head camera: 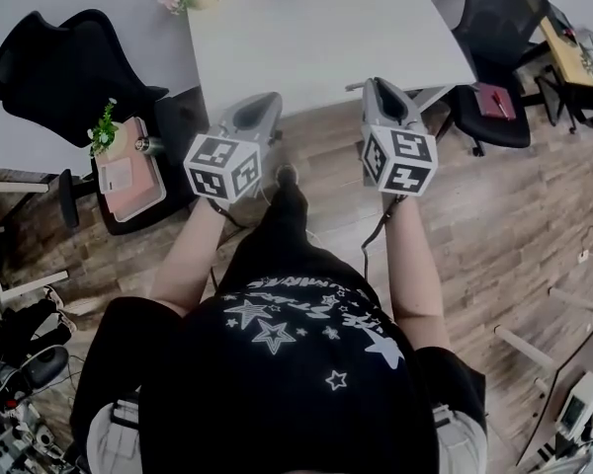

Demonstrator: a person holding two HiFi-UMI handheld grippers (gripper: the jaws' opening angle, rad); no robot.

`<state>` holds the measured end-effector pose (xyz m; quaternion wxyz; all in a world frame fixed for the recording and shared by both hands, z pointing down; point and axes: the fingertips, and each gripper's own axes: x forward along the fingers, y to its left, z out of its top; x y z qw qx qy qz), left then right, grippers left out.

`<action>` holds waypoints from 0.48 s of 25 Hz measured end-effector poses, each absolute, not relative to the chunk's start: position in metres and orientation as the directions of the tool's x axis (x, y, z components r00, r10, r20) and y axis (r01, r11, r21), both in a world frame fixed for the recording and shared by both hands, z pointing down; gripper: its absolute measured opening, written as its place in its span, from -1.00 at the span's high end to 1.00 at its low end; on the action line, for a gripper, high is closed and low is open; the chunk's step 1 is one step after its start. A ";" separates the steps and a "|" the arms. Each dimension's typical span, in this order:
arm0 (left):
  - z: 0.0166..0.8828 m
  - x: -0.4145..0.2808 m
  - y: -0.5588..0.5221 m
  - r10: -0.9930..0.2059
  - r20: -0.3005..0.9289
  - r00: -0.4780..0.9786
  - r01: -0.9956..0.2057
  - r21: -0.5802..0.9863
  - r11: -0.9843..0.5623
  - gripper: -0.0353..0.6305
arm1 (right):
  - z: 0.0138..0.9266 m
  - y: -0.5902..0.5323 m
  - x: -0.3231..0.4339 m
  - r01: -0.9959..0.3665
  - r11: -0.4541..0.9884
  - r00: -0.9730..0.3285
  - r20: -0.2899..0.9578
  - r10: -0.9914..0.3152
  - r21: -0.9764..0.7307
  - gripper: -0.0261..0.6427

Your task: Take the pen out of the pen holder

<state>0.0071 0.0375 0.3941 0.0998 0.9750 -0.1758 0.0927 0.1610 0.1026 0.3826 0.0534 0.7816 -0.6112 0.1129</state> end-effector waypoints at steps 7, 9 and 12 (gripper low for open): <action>0.386 -0.011 0.063 -0.307 0.197 0.931 -0.339 0.156 -0.928 0.86 | 0.375 0.131 0.141 -0.963 -0.266 0.249 0.232 -0.940 -0.041 0.81; 0.385 -0.017 0.070 -0.303 0.195 0.933 -0.334 0.155 -0.930 0.86 | 0.374 0.140 0.136 -0.962 -0.271 0.255 0.230 -0.939 -0.038 0.81; 0.386 -0.028 0.080 -0.306 0.196 0.932 -0.337 0.156 -0.928 0.86 | 0.373 0.154 0.127 -0.960 -0.278 0.262 0.222 -0.939 -0.044 0.81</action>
